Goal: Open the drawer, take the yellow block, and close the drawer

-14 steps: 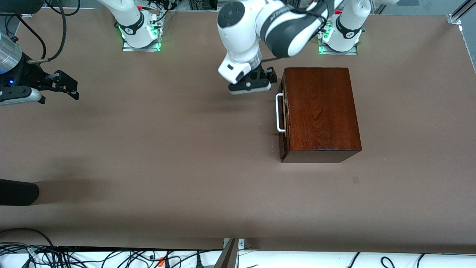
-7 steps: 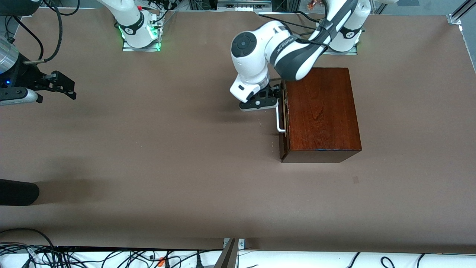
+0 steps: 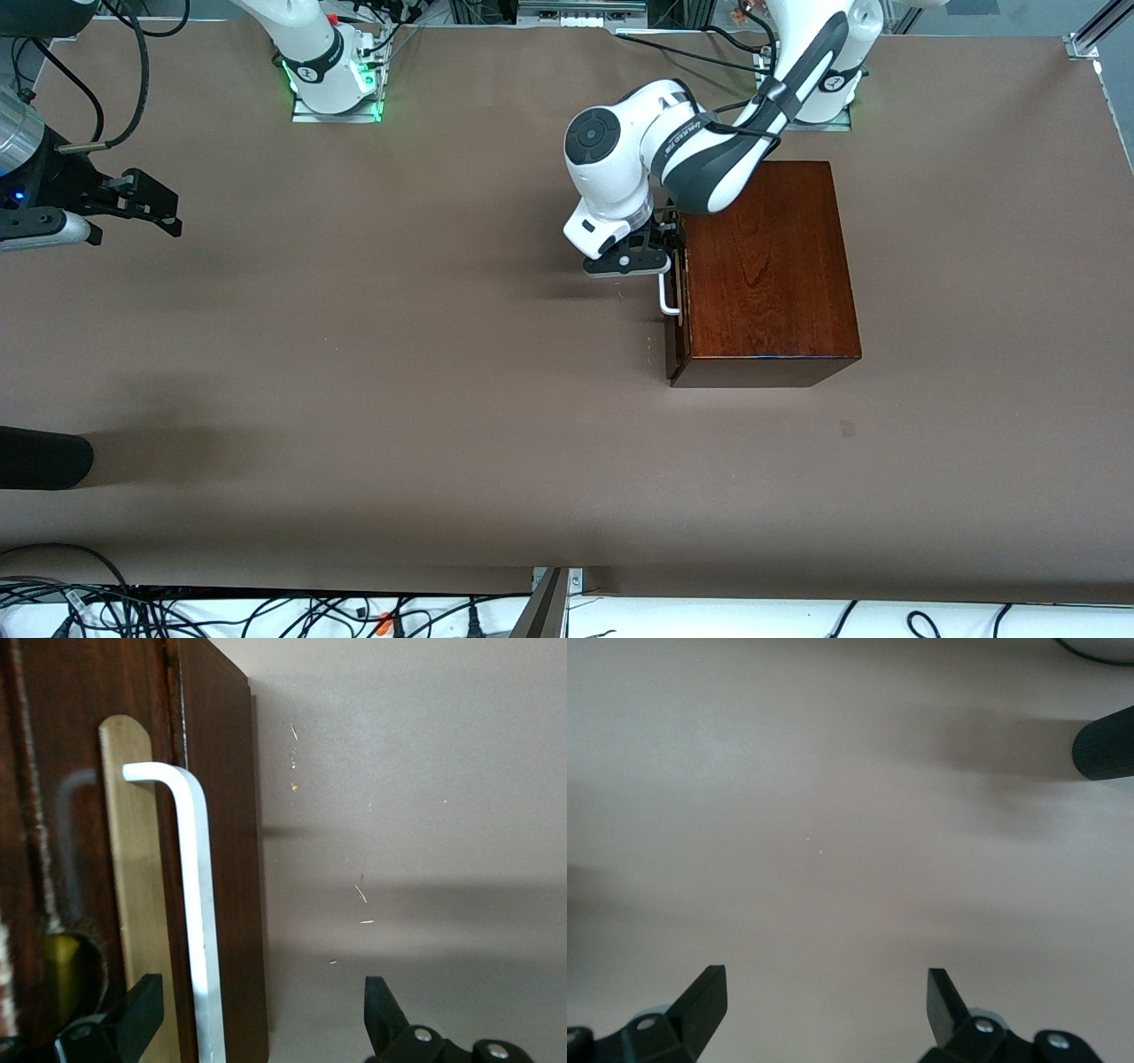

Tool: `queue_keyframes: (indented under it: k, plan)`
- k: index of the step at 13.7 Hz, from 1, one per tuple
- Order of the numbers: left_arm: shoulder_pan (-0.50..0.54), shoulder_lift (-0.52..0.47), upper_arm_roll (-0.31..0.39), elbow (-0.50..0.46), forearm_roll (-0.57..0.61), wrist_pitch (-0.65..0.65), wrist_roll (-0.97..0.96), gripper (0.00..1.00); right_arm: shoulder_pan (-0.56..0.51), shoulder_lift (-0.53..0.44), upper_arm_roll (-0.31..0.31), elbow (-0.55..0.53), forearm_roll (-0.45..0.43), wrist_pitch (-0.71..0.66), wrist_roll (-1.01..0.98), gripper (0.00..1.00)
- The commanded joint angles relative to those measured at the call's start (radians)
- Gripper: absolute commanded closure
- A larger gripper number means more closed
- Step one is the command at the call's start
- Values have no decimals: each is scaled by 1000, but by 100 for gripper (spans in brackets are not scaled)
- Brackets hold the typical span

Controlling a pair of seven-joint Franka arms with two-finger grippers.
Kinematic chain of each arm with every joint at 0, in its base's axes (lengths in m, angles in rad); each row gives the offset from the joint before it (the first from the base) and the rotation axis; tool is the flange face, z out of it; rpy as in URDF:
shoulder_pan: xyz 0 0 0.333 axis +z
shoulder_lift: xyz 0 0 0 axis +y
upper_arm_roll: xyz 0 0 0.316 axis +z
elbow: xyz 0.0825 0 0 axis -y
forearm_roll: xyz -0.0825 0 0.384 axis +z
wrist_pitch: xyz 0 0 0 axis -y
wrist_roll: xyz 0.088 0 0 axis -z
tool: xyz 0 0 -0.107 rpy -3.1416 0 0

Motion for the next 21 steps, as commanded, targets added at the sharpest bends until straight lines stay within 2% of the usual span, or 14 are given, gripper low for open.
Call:
queue_keyframes:
  k: [1, 10, 17, 21]
  plan:
    - [3, 21, -4, 8, 40, 11, 2, 0, 1, 3, 3, 15, -13, -5, 6, 0]
    - [-12, 67, -4, 42, 67, 28, -84, 0, 10, 3, 15, 18, -8, 5, 8, 0]
    - [-90, 145, -6, 157, 55, 28, -134, 0, 14, 3, 25, 18, -11, 6, 8, 0]
    - [-127, 188, -8, 215, 52, 27, -159, 0, -22, 15, 18, 20, -4, 20, -2, 0]
